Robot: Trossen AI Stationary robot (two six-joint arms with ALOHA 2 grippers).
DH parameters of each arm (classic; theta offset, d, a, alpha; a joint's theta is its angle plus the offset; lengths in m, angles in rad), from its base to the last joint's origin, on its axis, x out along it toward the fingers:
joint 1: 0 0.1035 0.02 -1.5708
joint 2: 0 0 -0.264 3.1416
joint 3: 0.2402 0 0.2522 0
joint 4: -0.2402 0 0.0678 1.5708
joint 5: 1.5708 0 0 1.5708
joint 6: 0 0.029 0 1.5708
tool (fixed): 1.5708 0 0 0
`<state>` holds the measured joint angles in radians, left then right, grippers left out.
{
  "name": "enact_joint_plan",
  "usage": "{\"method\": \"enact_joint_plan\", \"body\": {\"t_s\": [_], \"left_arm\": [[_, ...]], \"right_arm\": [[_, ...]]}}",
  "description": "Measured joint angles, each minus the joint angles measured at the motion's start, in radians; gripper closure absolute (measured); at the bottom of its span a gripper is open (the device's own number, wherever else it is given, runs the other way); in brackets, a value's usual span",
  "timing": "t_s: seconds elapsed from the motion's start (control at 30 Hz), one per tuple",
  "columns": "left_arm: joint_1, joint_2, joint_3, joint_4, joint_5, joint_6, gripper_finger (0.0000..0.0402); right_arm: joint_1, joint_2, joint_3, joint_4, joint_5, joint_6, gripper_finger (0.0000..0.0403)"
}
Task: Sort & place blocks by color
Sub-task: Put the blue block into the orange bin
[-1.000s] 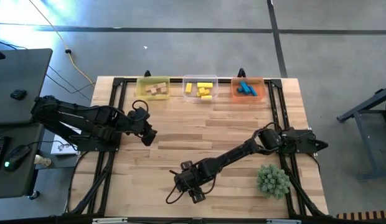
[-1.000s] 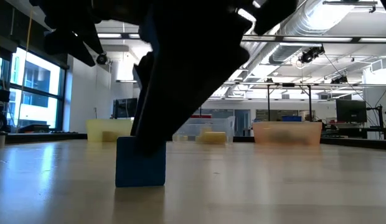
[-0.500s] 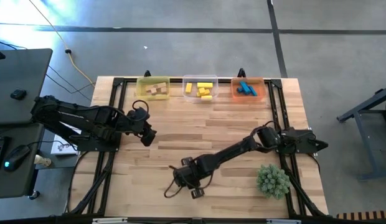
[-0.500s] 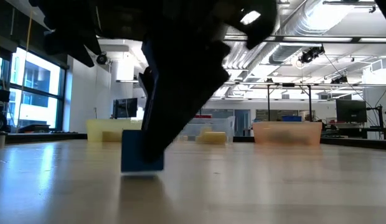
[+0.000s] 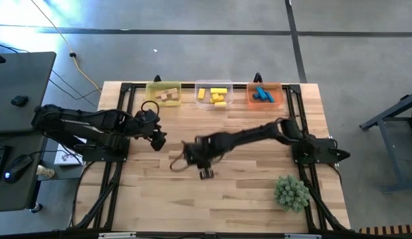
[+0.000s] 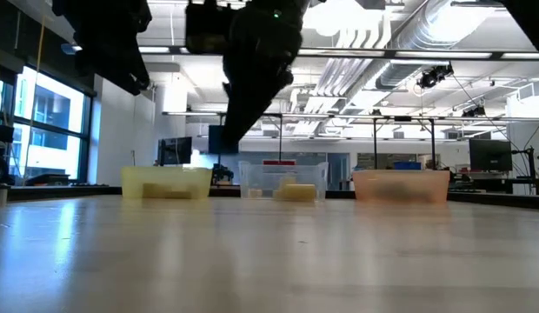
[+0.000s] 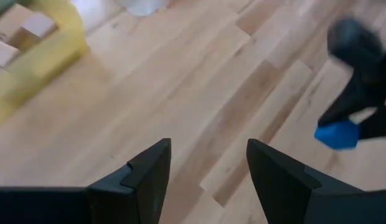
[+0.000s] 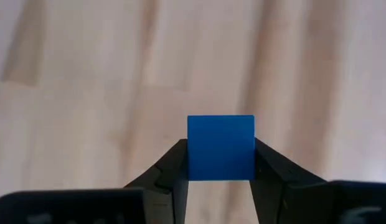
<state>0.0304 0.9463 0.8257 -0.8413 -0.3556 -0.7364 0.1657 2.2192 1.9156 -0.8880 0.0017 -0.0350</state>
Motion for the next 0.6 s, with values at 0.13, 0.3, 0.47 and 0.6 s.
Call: {"method": "enact_joint_plan", "body": {"t_s": [0.13, 0.3, 0.47, 0.6], "left_arm": [[0.038, -0.008, 0.000, 0.003, -0.017, 0.071, 0.0202], [0.085, -0.033, 0.000, 0.015, -0.042, 0.168, 0.0202], [0.150, -0.069, 0.001, 0.074, -0.045, 0.274, 0.0202], [0.215, -0.097, 0.000, 0.119, -0.045, 0.382, 0.0202]], "right_arm": [[-0.079, -0.044, 0.000, -0.024, 0.022, -0.011, 0.0299], [-0.175, -0.091, 0.000, -0.057, 0.064, -0.010, 0.0299], [-0.273, -0.129, 0.000, -0.075, 0.103, 0.001, 0.0299], [-0.346, -0.153, 0.000, -0.081, 0.109, 0.038, 0.0299]]}}
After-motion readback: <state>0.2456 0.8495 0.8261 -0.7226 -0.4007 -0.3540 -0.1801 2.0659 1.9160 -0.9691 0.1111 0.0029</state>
